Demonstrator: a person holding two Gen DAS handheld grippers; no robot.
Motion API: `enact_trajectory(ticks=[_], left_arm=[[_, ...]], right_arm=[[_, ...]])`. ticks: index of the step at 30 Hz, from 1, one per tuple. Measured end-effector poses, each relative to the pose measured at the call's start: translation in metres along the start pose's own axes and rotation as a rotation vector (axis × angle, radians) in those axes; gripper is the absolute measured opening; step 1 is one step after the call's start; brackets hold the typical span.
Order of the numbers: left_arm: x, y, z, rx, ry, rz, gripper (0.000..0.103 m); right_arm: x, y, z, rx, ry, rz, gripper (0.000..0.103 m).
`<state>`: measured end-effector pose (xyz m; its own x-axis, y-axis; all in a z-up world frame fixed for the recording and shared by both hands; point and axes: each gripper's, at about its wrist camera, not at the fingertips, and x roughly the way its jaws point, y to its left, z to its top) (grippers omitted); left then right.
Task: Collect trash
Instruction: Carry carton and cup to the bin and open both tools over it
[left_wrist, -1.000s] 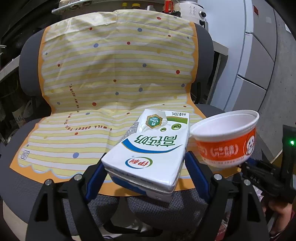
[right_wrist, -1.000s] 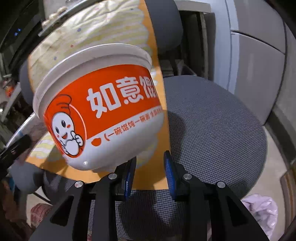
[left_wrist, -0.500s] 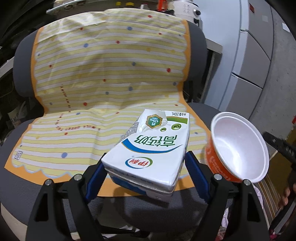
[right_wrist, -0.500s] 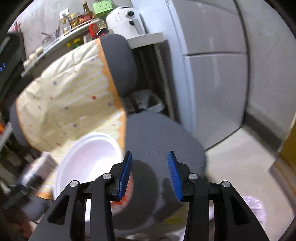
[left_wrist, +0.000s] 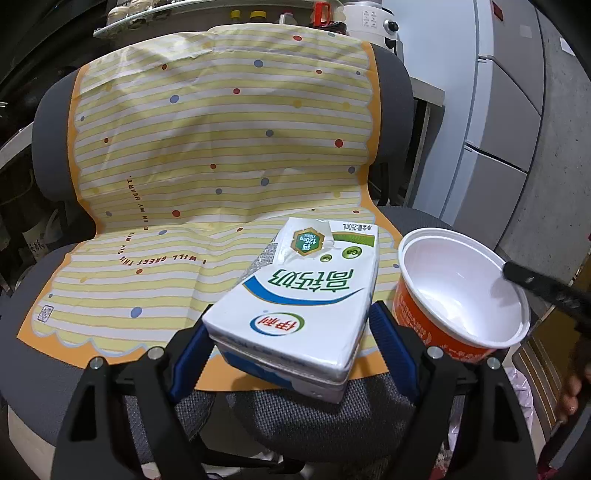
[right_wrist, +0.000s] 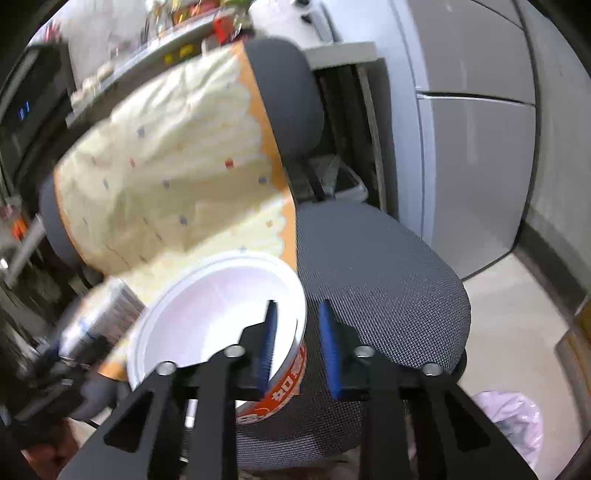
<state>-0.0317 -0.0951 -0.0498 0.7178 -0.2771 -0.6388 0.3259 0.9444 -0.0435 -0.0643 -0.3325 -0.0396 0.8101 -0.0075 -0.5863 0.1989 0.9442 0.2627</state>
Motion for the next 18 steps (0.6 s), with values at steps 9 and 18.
enact_trajectory(ticks=[9,18], left_arm=[[-0.017,-0.014,-0.002,0.027,-0.049,-0.057,0.080],[-0.027,-0.093,-0.011,0.121,-0.089,-0.265,0.080]], right_arm=[[-0.042,-0.011,-0.003,0.034,-0.101,0.002,0.005],[-0.122,-0.089,-0.029,0.165,-0.156,-0.132,0.005]])
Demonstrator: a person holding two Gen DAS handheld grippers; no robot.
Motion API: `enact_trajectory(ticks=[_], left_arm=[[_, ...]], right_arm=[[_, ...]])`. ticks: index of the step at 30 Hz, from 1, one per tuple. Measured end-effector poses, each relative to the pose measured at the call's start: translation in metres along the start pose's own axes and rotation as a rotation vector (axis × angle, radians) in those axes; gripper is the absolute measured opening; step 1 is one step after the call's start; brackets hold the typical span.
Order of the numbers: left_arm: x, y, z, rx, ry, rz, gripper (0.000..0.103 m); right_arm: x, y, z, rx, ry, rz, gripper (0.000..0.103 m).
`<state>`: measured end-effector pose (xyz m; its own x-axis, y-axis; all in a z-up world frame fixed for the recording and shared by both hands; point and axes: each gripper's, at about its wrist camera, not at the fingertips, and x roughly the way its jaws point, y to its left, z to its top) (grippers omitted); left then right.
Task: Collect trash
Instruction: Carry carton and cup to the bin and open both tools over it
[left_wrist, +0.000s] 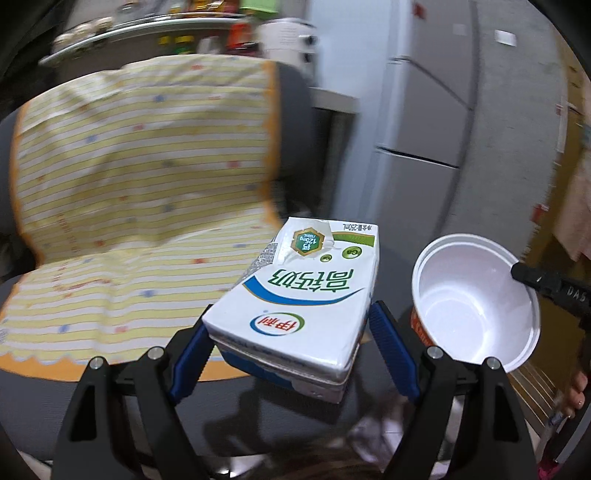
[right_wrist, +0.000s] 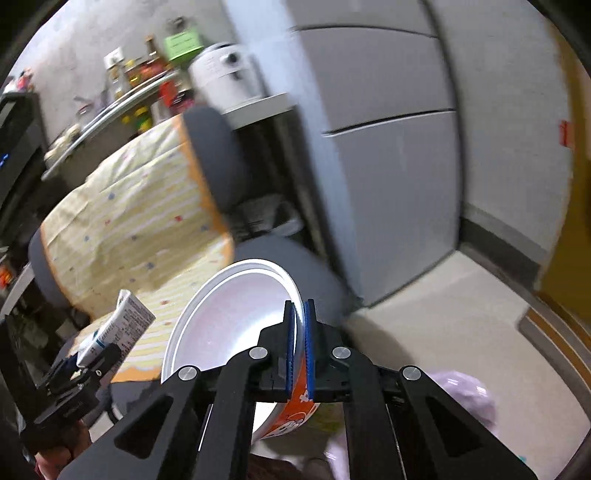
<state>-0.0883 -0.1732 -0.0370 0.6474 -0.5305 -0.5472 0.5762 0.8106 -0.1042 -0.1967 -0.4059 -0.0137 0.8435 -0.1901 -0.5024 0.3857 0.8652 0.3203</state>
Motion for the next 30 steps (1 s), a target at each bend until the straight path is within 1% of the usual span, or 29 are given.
enact_trajectory(ticks=[3,5,8,12,14,16,17,18,19,20,21,23,27,30], left_arm=[[0.006,-0.037,-0.007,0.057,-0.002,-0.090,0.080],[0.011,-0.062,-0.013,0.102,0.013,-0.141,0.080],[0.019,-0.090,-0.023,0.150,0.040,-0.196,0.080],[0.026,-0.107,-0.027,0.176,0.063,-0.221,0.080],[0.030,-0.109,-0.027,0.179,0.073,-0.216,0.080],[0.033,-0.110,-0.026,0.179,0.081,-0.214,0.080],[0.035,-0.111,-0.027,0.180,0.086,-0.212,0.080],[0.036,-0.112,-0.027,0.182,0.090,-0.210,0.080],[0.035,-0.111,-0.028,0.184,0.093,-0.210,0.080],[0.035,-0.111,-0.028,0.187,0.096,-0.211,0.080],[0.036,-0.113,-0.029,0.196,0.103,-0.214,0.080],[0.039,-0.115,-0.032,0.209,0.119,-0.214,0.080],[0.046,-0.124,-0.040,0.242,0.168,-0.236,0.080],[0.048,-0.135,-0.046,0.298,0.198,-0.276,0.080]], right_arm=[[-0.021,-0.035,-0.014,0.033,0.001,-0.087,0.006],[-0.031,-0.059,-0.027,0.071,0.011,-0.135,0.006],[-0.039,-0.091,-0.046,0.128,0.032,-0.195,0.006],[-0.037,-0.122,-0.062,0.185,0.060,-0.242,0.006],[-0.033,-0.129,-0.068,0.184,0.064,-0.264,0.006],[-0.027,-0.133,-0.072,0.194,0.074,-0.261,0.007],[-0.021,-0.138,-0.077,0.199,0.089,-0.259,0.010],[-0.013,-0.140,-0.080,0.202,0.115,-0.273,0.017],[-0.004,-0.145,-0.086,0.212,0.146,-0.284,0.025],[-0.001,-0.149,-0.090,0.213,0.154,-0.295,0.039],[-0.001,-0.152,-0.095,0.205,0.158,-0.313,0.041],[0.002,-0.152,-0.099,0.177,0.170,-0.336,0.041],[-0.001,-0.152,-0.096,0.160,0.170,-0.326,0.041],[-0.009,-0.152,-0.089,0.163,0.137,-0.322,0.041]])
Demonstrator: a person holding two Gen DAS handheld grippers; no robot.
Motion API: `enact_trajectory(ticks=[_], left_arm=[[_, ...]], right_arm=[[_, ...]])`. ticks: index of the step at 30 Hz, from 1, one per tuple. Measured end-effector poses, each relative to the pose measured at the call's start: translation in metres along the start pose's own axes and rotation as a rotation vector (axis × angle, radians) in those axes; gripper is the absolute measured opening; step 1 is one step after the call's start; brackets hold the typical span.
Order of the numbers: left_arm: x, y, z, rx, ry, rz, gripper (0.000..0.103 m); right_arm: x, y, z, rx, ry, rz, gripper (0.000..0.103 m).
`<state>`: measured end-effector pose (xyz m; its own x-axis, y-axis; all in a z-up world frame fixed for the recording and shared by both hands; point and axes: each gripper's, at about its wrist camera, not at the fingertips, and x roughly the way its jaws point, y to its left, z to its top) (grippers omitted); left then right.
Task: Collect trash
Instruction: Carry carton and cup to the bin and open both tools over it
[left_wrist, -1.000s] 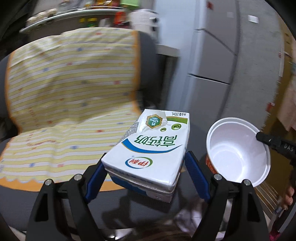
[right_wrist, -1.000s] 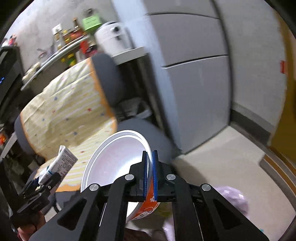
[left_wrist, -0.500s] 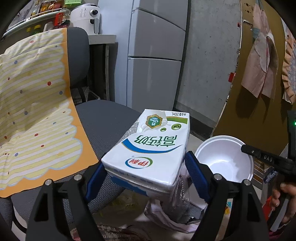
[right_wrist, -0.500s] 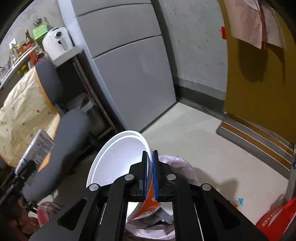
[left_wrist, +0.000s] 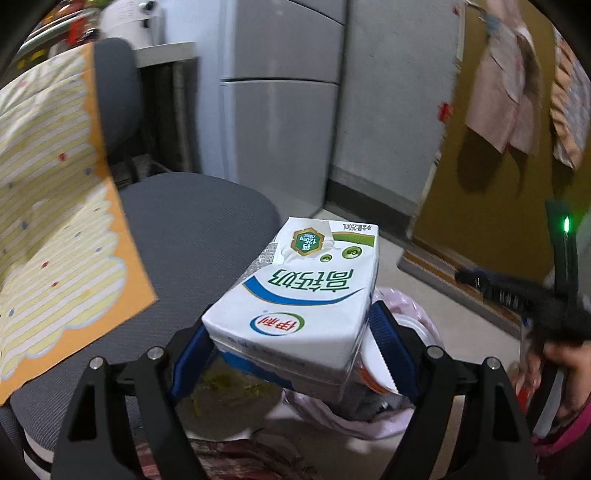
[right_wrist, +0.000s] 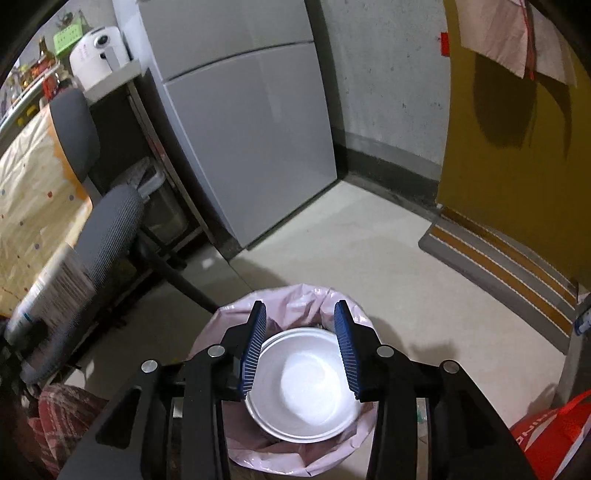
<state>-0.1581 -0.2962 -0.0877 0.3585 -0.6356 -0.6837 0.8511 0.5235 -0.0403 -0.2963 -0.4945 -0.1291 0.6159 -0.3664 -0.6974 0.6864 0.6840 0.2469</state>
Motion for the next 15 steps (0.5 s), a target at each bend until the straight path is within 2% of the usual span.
enact_trajectory(ticks=[7,11,15], left_arm=[[0.010,-0.040,0.001,0.104,-0.038,-0.111,0.080],[0.025,-0.069,0.001,0.153,-0.027,-0.195,0.080],[0.038,-0.091,0.000,0.211,-0.011,-0.219,0.082]], right_arm=[[-0.040,-0.006,0.023,0.023,-0.144,0.007,0.041],[-0.062,-0.014,0.035,0.042,-0.215,0.014,0.044],[-0.072,-0.018,0.040,0.044,-0.251,0.007,0.047]])
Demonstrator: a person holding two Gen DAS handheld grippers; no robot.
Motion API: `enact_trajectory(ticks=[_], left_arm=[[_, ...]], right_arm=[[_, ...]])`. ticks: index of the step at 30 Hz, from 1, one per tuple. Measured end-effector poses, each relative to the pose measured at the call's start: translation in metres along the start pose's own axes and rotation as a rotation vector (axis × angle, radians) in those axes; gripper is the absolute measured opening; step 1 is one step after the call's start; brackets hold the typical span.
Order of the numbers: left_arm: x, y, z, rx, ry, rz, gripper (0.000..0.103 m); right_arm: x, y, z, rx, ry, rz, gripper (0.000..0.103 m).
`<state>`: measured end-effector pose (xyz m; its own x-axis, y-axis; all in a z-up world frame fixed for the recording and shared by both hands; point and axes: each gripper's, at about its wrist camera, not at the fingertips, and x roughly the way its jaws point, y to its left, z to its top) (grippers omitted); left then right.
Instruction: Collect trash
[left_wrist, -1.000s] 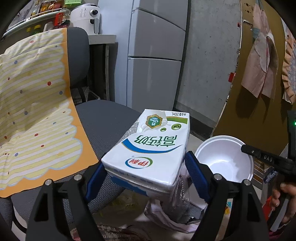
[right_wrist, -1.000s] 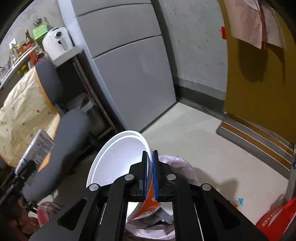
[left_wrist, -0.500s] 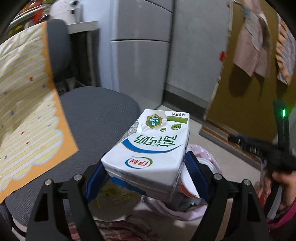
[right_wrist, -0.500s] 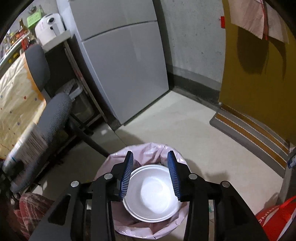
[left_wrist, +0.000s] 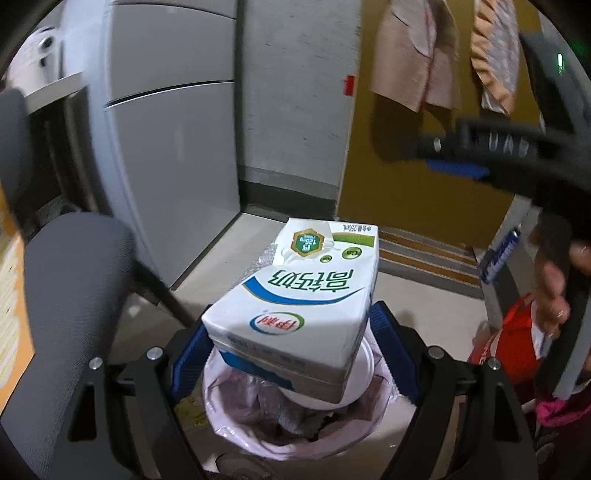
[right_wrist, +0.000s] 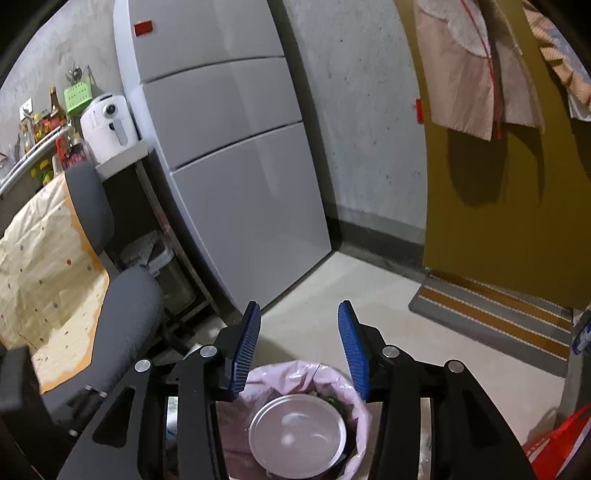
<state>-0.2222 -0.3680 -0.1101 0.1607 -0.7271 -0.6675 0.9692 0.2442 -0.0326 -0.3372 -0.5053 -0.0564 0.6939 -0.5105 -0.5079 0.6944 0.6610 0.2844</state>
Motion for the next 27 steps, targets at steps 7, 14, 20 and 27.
enact_trajectory(ticks=[7,14,20,27], left_arm=[[0.007,0.012,0.000,-0.033,0.037,0.046,0.095],[-0.040,0.052,0.001,-0.132,0.010,0.202,0.096],[-0.090,0.077,0.002,-0.206,0.050,0.328,0.096],[-0.159,0.102,-0.010,-0.360,0.119,0.358,0.096]], right_arm=[[0.002,0.001,-0.001,-0.002,0.015,0.013,0.049],[0.002,0.037,-0.003,-0.088,0.065,0.102,0.055],[-0.012,0.079,-0.001,-0.211,0.132,0.207,0.071],[-0.051,0.126,0.005,-0.368,0.170,0.251,0.090]])
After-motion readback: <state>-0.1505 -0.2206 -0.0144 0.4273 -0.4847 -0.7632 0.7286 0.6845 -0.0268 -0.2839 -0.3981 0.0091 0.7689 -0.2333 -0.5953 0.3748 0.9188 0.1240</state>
